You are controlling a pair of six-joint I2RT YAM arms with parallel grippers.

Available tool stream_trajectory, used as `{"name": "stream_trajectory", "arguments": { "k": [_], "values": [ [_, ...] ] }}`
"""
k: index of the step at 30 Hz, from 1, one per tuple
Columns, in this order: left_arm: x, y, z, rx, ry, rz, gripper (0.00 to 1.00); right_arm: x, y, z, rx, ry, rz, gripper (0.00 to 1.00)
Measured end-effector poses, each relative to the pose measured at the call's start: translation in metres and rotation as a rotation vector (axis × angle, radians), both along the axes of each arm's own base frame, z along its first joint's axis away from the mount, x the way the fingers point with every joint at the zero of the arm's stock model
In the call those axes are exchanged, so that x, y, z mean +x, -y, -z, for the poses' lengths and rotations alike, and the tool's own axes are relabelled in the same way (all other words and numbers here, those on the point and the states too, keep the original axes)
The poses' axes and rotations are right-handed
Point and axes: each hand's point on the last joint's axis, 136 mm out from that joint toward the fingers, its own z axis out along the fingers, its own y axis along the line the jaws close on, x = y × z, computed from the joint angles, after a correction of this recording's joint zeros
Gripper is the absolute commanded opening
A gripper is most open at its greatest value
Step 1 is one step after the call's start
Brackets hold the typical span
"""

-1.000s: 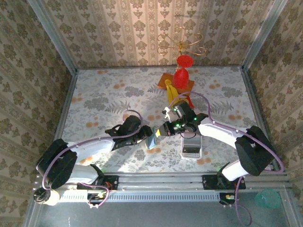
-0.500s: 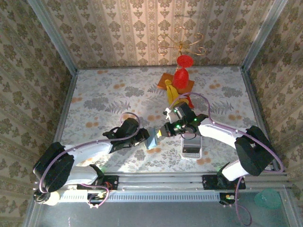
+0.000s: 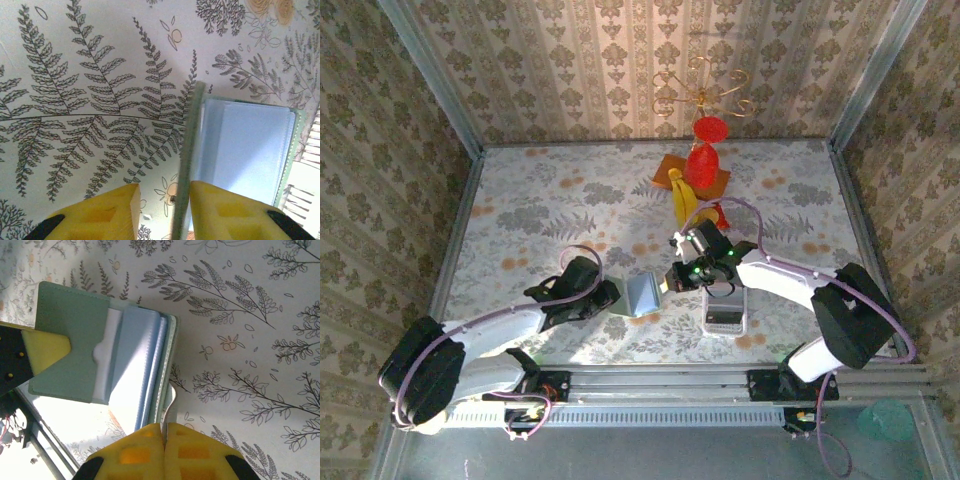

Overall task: Put the credit cards into the card holder
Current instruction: Open the card holder at the bottom-center of the table.

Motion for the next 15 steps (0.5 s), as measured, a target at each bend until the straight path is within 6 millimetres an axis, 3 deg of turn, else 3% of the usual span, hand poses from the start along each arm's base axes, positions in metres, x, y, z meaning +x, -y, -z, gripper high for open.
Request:
{"name": "stream_trajectory", "arguments": {
  "k": [10,15],
  "values": [
    [-0.008,-0.01,0.02,0.05,-0.042,0.016,0.22,0.0,0.013,0.017,-0.081,-0.016,0.032,0.0],
    [-0.008,-0.006,0.024,0.051,-0.049,0.066,0.2,-0.003,0.016,0.022,-0.107,-0.027,0.02,0.33]
  ]
}}
